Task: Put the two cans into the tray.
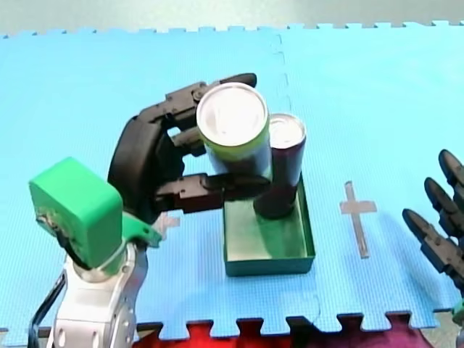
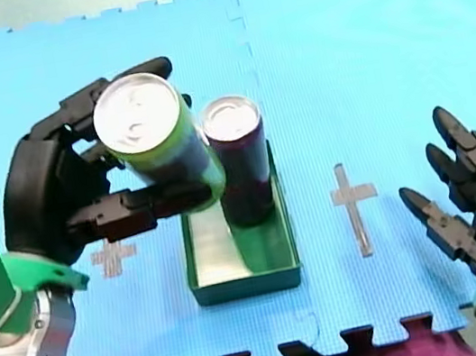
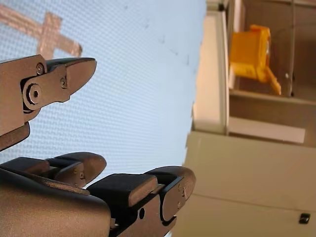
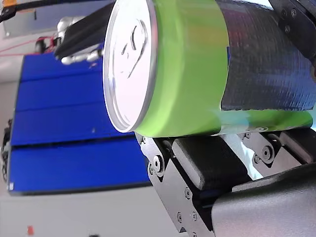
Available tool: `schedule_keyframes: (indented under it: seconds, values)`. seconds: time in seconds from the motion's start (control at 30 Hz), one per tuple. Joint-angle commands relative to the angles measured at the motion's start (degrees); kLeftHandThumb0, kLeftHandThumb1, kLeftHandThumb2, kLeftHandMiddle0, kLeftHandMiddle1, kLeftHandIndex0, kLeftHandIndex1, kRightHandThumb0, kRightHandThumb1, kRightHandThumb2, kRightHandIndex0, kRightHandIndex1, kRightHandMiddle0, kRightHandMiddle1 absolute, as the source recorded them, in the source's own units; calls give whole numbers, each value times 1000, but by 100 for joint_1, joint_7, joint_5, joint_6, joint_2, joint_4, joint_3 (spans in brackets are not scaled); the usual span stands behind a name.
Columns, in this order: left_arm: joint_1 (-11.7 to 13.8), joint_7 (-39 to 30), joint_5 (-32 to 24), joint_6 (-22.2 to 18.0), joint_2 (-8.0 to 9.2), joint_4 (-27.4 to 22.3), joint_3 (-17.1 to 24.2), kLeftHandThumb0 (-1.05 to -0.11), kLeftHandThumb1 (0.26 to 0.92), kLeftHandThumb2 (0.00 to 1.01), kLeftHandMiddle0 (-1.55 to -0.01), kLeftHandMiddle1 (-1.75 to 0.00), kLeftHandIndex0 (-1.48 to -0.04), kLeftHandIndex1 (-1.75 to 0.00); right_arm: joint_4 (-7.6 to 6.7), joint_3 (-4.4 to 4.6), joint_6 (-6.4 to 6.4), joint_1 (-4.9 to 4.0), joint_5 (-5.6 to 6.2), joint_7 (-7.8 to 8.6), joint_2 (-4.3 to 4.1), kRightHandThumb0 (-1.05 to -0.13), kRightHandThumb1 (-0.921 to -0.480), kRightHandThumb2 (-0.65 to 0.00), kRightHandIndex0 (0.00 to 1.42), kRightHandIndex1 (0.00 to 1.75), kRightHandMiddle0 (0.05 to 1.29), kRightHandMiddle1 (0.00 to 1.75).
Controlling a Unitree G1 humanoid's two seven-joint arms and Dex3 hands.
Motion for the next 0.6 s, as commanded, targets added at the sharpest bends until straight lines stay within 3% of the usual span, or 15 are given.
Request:
schedule_keyframes:
  seconds: [0.0,0.57]
  values:
    - [-44,87,99,-49,19,111,-16,-371,728,1,-1394,-1,-1279,0,-37,-10,-26,16,21,-11,-7,-1048,-916,-1,508,5,448,8]
    - [-42,463,713,163,-60,331,-372,-385,729,1,-1392,-1,-1277,0,-333,-7,57,137,16,-56,-2,-1048,-920,-3,506,3,448,4]
